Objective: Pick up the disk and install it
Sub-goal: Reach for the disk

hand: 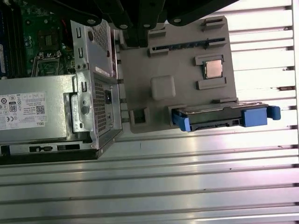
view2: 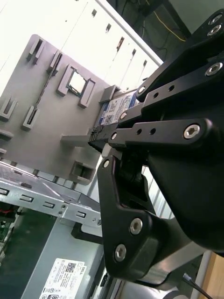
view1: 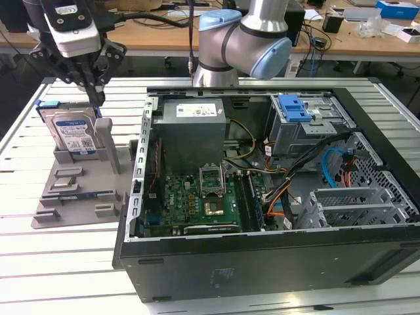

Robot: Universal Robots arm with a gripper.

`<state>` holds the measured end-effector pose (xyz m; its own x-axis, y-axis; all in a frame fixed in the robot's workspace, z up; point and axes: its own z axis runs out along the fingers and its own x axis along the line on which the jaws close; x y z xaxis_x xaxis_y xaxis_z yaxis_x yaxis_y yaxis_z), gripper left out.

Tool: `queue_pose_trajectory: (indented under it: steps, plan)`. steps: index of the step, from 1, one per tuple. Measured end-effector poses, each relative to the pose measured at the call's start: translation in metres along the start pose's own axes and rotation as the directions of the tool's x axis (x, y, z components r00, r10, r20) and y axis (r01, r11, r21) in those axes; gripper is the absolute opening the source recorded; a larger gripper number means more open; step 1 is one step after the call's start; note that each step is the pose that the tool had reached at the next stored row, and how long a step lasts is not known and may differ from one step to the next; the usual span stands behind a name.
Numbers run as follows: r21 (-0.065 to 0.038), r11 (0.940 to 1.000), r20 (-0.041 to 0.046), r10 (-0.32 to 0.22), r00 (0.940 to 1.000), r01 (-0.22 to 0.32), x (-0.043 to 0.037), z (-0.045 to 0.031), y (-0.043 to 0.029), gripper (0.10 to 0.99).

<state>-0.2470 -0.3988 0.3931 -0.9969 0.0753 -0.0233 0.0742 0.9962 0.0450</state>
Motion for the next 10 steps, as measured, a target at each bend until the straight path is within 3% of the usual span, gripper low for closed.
queue_pose_trajectory:
  steps: [10]
  plan:
    - [0.0,1.0,0.0001,0.0,1.0,0.0,0.0214,-0.0004,-0.0016,0.106]
